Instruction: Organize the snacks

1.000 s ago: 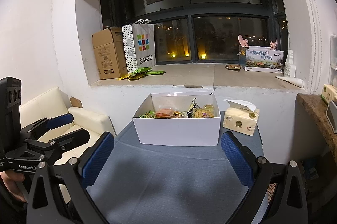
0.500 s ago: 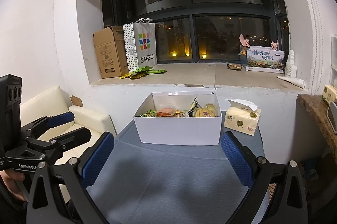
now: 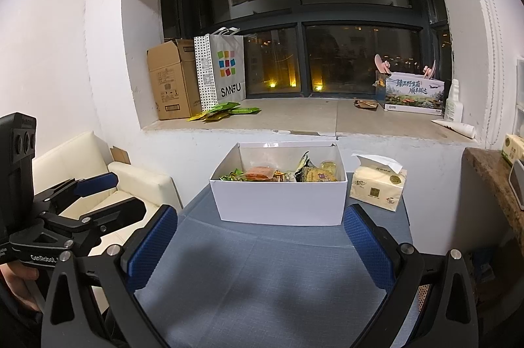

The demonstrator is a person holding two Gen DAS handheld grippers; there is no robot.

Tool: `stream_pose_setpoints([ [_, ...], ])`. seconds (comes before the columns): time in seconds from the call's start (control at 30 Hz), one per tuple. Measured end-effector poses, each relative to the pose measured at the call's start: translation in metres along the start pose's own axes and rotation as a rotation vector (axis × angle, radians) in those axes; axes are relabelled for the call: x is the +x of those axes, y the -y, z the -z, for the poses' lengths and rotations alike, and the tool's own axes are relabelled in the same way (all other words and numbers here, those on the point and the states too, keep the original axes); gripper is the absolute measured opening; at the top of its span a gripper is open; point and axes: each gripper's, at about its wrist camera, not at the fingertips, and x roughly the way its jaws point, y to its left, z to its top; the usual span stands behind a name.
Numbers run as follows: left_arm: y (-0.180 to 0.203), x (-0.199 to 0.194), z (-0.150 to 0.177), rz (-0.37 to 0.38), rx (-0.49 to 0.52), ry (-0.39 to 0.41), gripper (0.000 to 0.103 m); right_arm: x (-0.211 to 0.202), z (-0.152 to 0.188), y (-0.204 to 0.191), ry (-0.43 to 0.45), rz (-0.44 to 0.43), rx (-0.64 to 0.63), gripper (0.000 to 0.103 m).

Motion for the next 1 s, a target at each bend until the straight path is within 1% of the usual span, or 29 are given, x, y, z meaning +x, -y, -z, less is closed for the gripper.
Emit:
stream_pose_setpoints([
  [1.0,0.003,-0.0009,0.0002,-0.001,0.008,0.0,0.103,0.0003,-0.0016,-0.0014,-0.003,-0.003,-0.008,0.103],
])
